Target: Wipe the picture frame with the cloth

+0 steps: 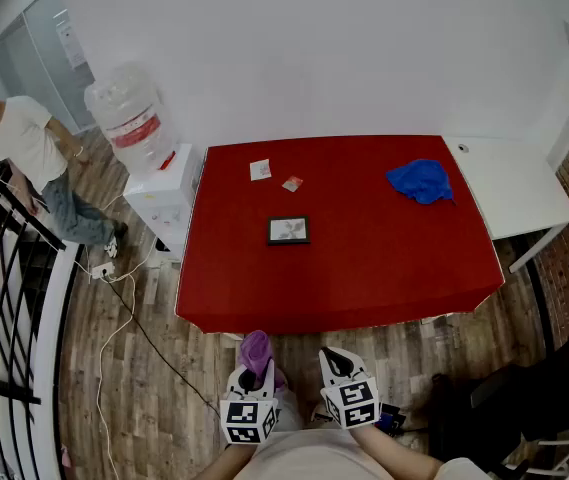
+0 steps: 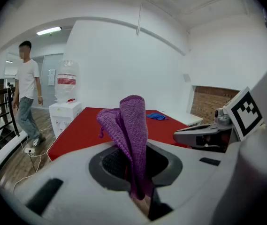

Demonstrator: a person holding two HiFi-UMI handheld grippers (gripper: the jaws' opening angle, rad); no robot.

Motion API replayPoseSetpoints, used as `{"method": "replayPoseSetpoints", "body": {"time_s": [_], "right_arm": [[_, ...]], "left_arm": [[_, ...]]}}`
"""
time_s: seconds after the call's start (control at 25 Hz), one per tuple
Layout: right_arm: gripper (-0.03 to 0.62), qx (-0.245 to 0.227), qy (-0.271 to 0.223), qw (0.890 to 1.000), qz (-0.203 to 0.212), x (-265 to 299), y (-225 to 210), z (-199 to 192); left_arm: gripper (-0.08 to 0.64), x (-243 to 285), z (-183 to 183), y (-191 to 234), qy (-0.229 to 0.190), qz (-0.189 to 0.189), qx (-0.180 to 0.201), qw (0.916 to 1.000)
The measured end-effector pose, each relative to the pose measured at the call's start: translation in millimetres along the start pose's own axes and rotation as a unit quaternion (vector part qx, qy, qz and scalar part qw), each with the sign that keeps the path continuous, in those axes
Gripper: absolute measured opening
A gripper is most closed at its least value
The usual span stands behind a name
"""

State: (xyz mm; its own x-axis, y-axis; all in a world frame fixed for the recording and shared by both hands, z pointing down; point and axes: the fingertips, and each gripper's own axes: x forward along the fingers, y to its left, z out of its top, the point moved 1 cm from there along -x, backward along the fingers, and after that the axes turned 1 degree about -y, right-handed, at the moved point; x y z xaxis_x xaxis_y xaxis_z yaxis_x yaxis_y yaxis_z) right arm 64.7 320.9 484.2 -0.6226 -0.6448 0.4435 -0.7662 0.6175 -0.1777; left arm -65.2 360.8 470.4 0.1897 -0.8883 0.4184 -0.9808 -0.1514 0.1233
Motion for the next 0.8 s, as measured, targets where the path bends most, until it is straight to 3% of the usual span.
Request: {"method": "replayPoseSetpoints", "body": {"time_s": [0.36,0.8], "right_arm": [[0.003,0.002,0.002,1.0,-0.024,79,-37,33],[0.004,0.006,-0.012,0.997,-0.073,201,-63,120]], "left_arm": [[0.061,87,28,45,0.002,-0.022,0.002,0.9998],[0.061,194,114,140,-0.005,-0.072,0.034,0.9968]]}}
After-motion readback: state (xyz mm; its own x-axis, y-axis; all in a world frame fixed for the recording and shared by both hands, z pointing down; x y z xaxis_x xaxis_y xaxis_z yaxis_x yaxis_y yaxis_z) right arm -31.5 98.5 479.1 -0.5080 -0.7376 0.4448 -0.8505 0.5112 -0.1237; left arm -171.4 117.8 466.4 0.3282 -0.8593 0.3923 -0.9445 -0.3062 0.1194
